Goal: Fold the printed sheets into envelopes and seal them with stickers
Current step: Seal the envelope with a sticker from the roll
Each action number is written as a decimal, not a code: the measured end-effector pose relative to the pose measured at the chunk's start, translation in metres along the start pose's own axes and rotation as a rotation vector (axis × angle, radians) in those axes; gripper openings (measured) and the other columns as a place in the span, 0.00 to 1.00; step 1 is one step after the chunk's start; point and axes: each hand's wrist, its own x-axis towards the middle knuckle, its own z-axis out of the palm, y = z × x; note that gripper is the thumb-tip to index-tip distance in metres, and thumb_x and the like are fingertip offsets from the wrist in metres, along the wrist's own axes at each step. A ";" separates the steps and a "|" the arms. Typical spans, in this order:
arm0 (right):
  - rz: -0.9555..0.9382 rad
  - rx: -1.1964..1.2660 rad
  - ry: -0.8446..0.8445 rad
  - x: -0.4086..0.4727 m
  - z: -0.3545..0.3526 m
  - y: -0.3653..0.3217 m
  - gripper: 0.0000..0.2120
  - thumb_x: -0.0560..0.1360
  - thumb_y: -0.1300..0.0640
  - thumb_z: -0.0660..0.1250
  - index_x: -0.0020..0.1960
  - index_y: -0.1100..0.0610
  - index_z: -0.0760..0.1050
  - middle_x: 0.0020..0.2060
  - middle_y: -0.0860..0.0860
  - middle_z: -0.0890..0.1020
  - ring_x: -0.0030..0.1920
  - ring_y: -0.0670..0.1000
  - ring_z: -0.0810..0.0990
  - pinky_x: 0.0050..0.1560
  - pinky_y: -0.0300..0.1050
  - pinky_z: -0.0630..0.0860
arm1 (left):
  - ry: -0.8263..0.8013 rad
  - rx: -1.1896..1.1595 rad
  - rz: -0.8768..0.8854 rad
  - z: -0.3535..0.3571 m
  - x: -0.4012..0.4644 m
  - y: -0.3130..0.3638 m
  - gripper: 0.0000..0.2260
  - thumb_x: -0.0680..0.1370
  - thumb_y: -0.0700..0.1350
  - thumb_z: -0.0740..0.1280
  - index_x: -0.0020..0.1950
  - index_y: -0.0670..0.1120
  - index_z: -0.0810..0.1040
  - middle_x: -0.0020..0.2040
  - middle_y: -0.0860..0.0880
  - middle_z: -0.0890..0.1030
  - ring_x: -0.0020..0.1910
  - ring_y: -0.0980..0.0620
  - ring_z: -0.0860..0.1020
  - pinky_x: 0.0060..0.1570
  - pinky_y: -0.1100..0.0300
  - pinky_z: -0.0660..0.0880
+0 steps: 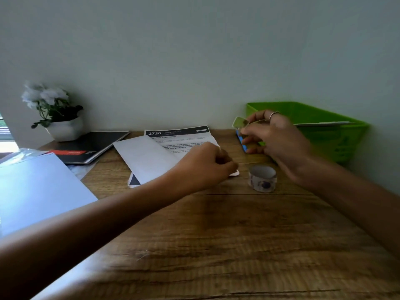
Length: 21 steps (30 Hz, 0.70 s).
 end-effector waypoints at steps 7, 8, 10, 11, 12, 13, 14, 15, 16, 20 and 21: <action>-0.050 0.012 -0.137 -0.013 0.021 -0.005 0.02 0.77 0.61 0.64 0.45 0.57 0.75 0.41 0.57 0.80 0.42 0.51 0.80 0.42 0.46 0.79 | 0.010 0.279 -0.110 -0.049 -0.030 -0.054 0.14 0.75 0.55 0.65 0.59 0.53 0.77 0.61 0.53 0.78 0.54 0.57 0.73 0.50 0.65 0.64; -0.056 -0.008 -0.159 -0.015 0.026 -0.004 0.01 0.76 0.62 0.64 0.46 0.58 0.74 0.43 0.59 0.81 0.42 0.51 0.80 0.42 0.46 0.80 | -0.022 0.314 -0.157 -0.053 -0.033 -0.060 0.18 0.75 0.58 0.65 0.63 0.53 0.75 0.64 0.53 0.75 0.59 0.55 0.72 0.52 0.65 0.63; -0.065 -0.034 -0.202 -0.017 0.035 -0.002 0.03 0.75 0.65 0.65 0.47 0.59 0.74 0.44 0.60 0.82 0.40 0.51 0.81 0.41 0.44 0.80 | -0.078 0.351 -0.214 -0.057 -0.039 -0.068 0.25 0.74 0.61 0.63 0.69 0.54 0.69 0.69 0.53 0.70 0.67 0.52 0.68 0.59 0.63 0.63; -0.064 -0.040 -0.217 -0.018 0.039 0.000 0.04 0.74 0.66 0.66 0.46 0.59 0.74 0.43 0.60 0.82 0.39 0.50 0.81 0.40 0.42 0.80 | -0.100 0.358 -0.223 -0.058 -0.042 -0.070 0.27 0.74 0.62 0.62 0.71 0.54 0.67 0.71 0.53 0.69 0.68 0.52 0.67 0.61 0.62 0.62; -0.066 -0.052 -0.229 -0.019 0.041 0.002 0.05 0.74 0.67 0.67 0.45 0.59 0.74 0.41 0.59 0.82 0.37 0.48 0.80 0.40 0.41 0.80 | -0.114 0.367 -0.218 -0.058 -0.044 -0.070 0.28 0.74 0.63 0.61 0.72 0.54 0.65 0.72 0.54 0.67 0.69 0.52 0.66 0.63 0.62 0.61; -0.066 -0.074 -0.247 -0.020 0.045 0.004 0.06 0.73 0.67 0.68 0.44 0.58 0.74 0.39 0.57 0.81 0.35 0.47 0.80 0.40 0.40 0.79 | -0.130 0.375 -0.213 -0.059 -0.047 -0.071 0.28 0.75 0.63 0.60 0.73 0.55 0.63 0.72 0.54 0.66 0.69 0.53 0.66 0.63 0.62 0.61; -0.069 -0.104 -0.264 -0.020 0.048 0.006 0.06 0.73 0.67 0.68 0.43 0.58 0.74 0.38 0.55 0.81 0.34 0.47 0.79 0.40 0.40 0.79 | -0.148 0.382 -0.207 -0.060 -0.049 -0.071 0.28 0.75 0.63 0.59 0.73 0.55 0.62 0.73 0.55 0.65 0.69 0.53 0.66 0.61 0.62 0.62; -0.074 -0.139 -0.280 -0.020 0.051 0.009 0.07 0.72 0.67 0.69 0.42 0.57 0.75 0.36 0.54 0.80 0.33 0.46 0.78 0.39 0.39 0.78 | -0.168 0.383 -0.205 -0.060 -0.051 -0.072 0.28 0.75 0.64 0.58 0.73 0.56 0.61 0.73 0.55 0.65 0.69 0.53 0.66 0.59 0.63 0.62; -0.080 -0.173 -0.296 -0.020 0.052 0.011 0.07 0.72 0.67 0.69 0.42 0.56 0.75 0.35 0.52 0.80 0.33 0.46 0.77 0.39 0.39 0.78 | -0.184 0.379 -0.205 -0.060 -0.053 -0.074 0.29 0.75 0.64 0.58 0.73 0.57 0.60 0.73 0.55 0.65 0.68 0.53 0.67 0.57 0.63 0.62; -0.086 -0.274 -0.350 -0.019 0.059 0.014 0.07 0.72 0.64 0.71 0.41 0.54 0.76 0.33 0.50 0.80 0.31 0.44 0.77 0.35 0.34 0.75 | -0.232 0.312 -0.181 -0.065 -0.060 -0.083 0.30 0.72 0.67 0.59 0.72 0.62 0.59 0.72 0.57 0.65 0.67 0.54 0.68 0.58 0.63 0.62; -0.086 -0.287 -0.361 -0.020 0.060 0.014 0.06 0.71 0.64 0.71 0.42 0.54 0.76 0.34 0.50 0.80 0.32 0.43 0.77 0.35 0.33 0.75 | -0.250 0.295 -0.167 -0.066 -0.061 -0.085 0.31 0.71 0.68 0.59 0.72 0.63 0.59 0.73 0.58 0.64 0.68 0.55 0.67 0.59 0.64 0.62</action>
